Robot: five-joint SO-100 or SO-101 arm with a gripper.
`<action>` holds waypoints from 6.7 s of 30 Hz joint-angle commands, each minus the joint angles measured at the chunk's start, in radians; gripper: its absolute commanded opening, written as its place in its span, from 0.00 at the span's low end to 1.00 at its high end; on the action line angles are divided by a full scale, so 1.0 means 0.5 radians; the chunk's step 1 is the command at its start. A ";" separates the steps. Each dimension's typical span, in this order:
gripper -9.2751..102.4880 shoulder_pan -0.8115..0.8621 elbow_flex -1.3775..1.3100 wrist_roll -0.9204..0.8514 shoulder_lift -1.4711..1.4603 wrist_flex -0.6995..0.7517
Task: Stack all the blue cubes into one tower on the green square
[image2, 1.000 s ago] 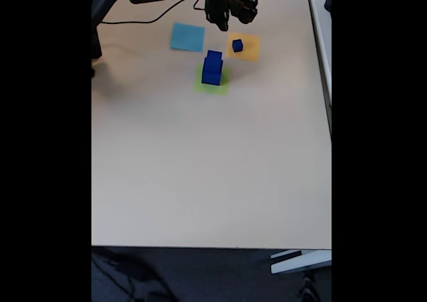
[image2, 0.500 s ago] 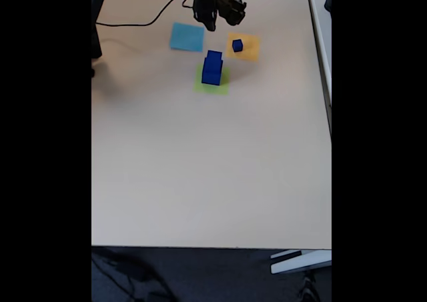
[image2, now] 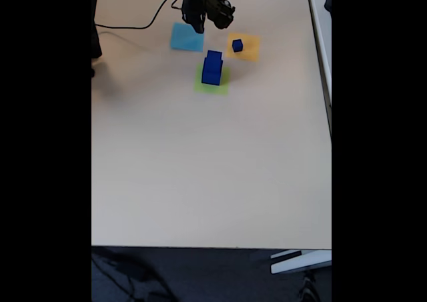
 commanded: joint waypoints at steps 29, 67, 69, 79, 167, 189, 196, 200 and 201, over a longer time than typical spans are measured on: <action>0.10 -0.028 0.365 0.067 0.267 -0.169; 0.31 -0.025 -0.635 0.012 -0.206 -0.169; 0.32 -0.006 -0.681 0.000 -0.264 -0.181; 0.36 0.190 -0.647 -0.331 -0.304 -0.282; 0.13 0.276 -1.727 -0.856 -0.632 0.331; 0.12 0.491 -1.859 -1.034 -0.258 0.920; 0.13 0.568 -1.626 -1.049 -0.098 0.896; 0.12 0.598 -1.460 -1.049 0.000 0.865; 0.12 0.604 -1.393 -1.046 0.037 0.838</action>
